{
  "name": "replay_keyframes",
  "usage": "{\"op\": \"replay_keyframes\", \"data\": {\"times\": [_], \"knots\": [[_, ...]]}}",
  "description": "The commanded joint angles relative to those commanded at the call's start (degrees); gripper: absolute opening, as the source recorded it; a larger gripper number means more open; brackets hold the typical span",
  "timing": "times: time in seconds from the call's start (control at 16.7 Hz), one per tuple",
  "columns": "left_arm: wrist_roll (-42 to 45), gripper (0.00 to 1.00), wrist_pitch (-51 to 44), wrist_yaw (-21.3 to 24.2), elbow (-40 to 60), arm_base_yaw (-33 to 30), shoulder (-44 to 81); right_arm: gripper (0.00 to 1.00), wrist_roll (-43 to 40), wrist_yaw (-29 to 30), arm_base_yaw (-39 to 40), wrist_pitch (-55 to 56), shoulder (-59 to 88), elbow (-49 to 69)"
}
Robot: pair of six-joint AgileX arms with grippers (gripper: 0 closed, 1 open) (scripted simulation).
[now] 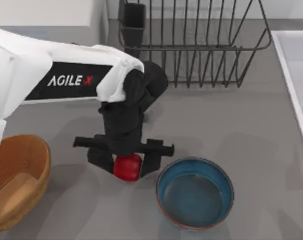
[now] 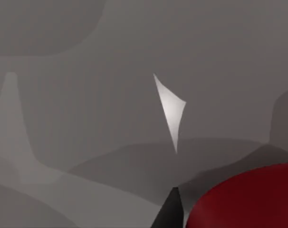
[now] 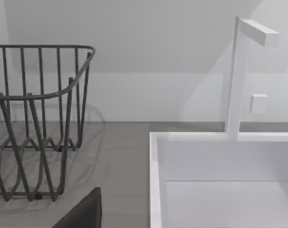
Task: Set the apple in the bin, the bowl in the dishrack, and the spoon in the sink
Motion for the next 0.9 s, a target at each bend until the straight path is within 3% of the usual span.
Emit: {"op": "replay_keyframes", "data": {"times": [0.3, 0.72, 0.9], "knots": [[-0.3, 0.00, -0.9, 0.7, 1.2, -0.1, -0.8, 1.00, 0.0, 0.0, 0.0, 0.0, 0.0, 0.0], [-0.6, 0.00, -17.6, 0.7, 12.2, -0.2, -5.6, 1.00, 0.0, 0.0, 0.0, 0.0, 0.0, 0.0], [-0.6, 0.00, -20.4, 0.7, 14.5, -0.1, -7.0, 1.00, 0.0, 0.0, 0.0, 0.0, 0.0, 0.0]]}}
